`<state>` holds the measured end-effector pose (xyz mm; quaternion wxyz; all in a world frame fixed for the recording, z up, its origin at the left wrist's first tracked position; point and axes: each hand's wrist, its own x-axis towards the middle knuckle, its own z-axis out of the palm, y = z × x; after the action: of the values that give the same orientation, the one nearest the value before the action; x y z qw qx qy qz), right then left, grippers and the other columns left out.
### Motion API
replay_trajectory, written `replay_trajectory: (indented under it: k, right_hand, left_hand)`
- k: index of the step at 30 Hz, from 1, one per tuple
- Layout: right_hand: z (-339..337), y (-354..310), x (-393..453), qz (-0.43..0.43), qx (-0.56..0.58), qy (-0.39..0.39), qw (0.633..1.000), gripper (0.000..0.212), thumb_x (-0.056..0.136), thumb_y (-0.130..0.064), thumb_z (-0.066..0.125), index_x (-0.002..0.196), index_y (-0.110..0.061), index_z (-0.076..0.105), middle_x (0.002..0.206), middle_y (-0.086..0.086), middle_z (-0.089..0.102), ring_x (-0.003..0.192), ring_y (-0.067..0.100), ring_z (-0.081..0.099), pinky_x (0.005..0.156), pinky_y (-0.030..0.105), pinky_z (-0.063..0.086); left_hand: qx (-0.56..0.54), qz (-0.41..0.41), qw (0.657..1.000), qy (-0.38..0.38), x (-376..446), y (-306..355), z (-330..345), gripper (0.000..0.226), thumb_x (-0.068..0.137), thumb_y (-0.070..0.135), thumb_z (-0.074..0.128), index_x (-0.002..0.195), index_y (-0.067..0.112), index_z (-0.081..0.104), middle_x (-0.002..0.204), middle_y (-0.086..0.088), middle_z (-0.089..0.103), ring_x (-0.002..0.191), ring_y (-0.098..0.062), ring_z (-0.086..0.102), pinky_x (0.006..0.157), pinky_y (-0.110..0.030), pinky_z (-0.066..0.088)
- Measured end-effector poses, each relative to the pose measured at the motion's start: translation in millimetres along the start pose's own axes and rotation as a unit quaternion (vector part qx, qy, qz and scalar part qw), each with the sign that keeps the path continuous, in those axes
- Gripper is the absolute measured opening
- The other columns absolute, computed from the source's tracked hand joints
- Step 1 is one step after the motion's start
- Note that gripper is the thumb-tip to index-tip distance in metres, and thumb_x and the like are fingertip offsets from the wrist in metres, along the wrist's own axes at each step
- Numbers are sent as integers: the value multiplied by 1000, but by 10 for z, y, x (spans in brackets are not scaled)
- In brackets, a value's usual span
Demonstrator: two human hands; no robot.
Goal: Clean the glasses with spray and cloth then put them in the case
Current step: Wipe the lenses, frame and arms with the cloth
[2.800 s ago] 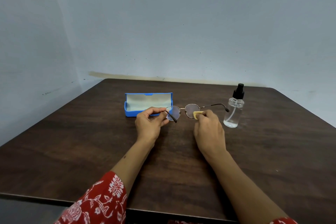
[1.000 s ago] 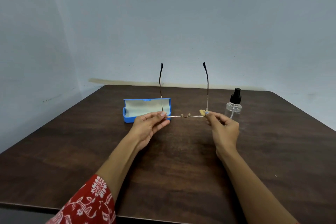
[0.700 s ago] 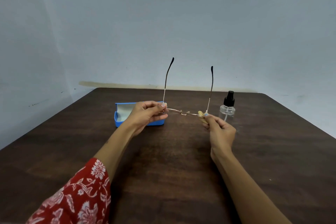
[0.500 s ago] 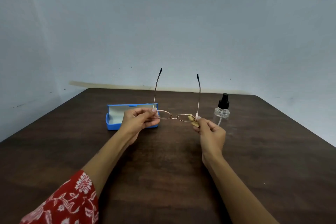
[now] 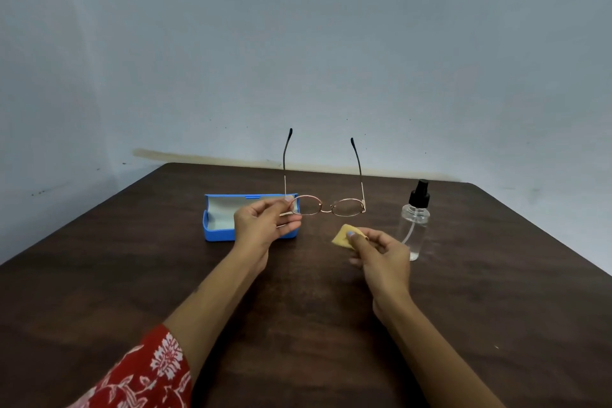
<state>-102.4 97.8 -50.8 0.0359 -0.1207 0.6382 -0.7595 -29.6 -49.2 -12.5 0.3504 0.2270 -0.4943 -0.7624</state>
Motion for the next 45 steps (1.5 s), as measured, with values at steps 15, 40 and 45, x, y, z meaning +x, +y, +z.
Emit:
replay_trajectory:
  k: [15,40,45]
  right_hand:
    - [408,-346,150,-643,-363,10,674,12,76,7,62,82,-2,69,81,10,67,71,27,62,65,30,48]
    - [387,-176,40,-626,-377,-56,681,19,82,1,60,95,-1,73,98,9,72,86,26,67,68,31,57]
    - [416,-171,29,-590,-369,-62,715,28,73,0,70,101,1,70,106,12,69,94,29,65,76,31,56]
  left_hand:
    - [-45,-34,998,2,-71,26,83,10,84,8,66,80,-2,65,68,-14,67,58,-21,70,50,-25,57]
    - [-17,-10,998,60,-105,21,81,12,85,3,63,74,-1,64,59,-10,65,47,-16,66,45,-22,54]
    - [-10,-9,998,67,-84,9,70,13,84,4,64,72,0,63,56,-8,63,44,-14,65,44,-21,53]
